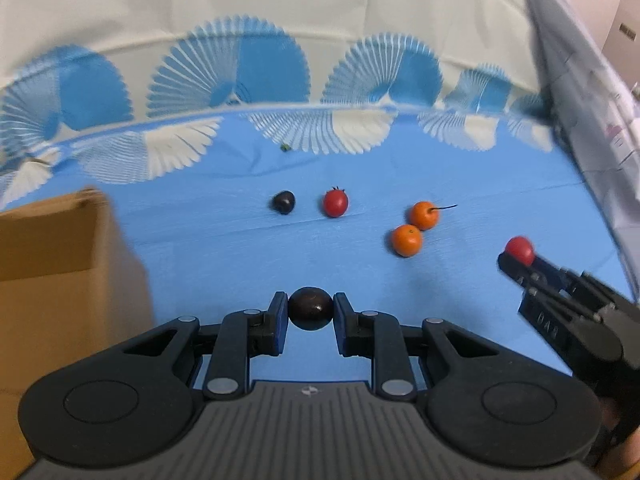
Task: Organize fruits
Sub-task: 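Carry the dark plum and red tomato over the cardboard box with both tools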
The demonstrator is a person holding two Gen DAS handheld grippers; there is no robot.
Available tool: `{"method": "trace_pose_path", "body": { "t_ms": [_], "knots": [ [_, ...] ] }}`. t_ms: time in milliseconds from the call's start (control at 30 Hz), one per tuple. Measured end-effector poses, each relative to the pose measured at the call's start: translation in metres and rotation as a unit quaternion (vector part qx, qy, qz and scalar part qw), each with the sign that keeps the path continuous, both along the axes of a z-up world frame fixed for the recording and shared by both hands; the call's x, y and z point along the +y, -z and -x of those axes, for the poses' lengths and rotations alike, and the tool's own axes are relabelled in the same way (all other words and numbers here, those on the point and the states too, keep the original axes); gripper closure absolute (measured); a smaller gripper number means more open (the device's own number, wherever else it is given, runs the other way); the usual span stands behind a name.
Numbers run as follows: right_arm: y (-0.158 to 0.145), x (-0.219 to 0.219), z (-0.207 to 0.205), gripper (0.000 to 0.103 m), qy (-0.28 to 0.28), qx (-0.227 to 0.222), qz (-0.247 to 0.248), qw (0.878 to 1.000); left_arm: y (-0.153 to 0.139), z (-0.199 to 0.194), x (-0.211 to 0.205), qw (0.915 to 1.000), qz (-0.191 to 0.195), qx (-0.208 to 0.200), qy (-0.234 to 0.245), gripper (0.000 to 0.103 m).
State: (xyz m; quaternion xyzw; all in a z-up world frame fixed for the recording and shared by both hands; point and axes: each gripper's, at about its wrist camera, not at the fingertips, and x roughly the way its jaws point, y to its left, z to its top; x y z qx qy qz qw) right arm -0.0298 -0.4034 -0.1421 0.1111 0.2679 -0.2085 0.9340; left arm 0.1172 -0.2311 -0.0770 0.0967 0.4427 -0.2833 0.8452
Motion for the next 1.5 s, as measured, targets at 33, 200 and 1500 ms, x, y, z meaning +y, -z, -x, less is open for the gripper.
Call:
{"method": "trace_pose_path", "body": {
  "t_ms": [33,200,1500],
  "knots": [
    [-0.009,0.010,0.007,0.071,-0.006,-0.007,-0.006,1.000,-0.010,0.008,0.013,1.0000,0.007,-0.004,-0.004,0.077],
    [-0.050,0.072,0.039,0.071,-0.043,-0.029,-0.043,0.998,-0.049,0.045,0.068,0.9988,0.023,-0.034,-0.026,0.077],
    [-0.112,0.346,0.015,0.071,-0.256,0.024,-0.030,0.966,-0.072,0.085,0.329,0.9802,0.038,-0.041,-0.190,0.077]
  ]
}}
